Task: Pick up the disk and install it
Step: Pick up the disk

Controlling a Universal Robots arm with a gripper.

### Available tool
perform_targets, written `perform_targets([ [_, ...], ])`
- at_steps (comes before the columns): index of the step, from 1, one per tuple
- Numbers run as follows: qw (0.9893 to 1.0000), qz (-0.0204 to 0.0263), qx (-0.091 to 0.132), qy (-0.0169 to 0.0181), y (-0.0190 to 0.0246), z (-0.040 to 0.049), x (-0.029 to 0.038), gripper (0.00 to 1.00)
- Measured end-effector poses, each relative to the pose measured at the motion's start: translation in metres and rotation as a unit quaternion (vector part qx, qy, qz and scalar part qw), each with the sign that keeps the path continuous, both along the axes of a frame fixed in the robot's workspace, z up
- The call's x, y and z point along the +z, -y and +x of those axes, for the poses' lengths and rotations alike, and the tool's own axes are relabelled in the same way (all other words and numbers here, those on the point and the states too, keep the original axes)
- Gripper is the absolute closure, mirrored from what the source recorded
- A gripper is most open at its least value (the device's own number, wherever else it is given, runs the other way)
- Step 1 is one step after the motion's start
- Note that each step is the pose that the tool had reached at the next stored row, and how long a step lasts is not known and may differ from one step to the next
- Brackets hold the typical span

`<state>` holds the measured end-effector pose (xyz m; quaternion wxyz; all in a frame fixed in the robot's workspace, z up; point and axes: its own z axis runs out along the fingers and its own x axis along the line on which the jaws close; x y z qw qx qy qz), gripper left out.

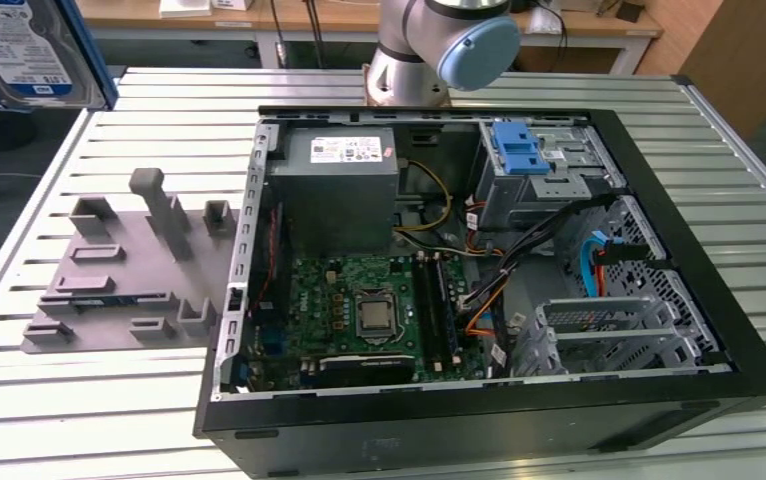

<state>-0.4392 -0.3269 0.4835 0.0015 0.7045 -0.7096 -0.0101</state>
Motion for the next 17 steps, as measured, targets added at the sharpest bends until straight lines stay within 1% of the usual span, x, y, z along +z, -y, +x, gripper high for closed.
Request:
perform_targets([
  [4, 1.0, 0.0, 0.0, 0.0, 0.0, 0.0, 0.0022, 0.64],
  [9, 1.0, 0.0, 0.0, 0.0, 0.0, 0.0006, 0.0024, 0.64],
  [17, 1.0, 0.0, 0.0, 0.0, 0.0, 0.0062, 0.0024, 0.64],
])
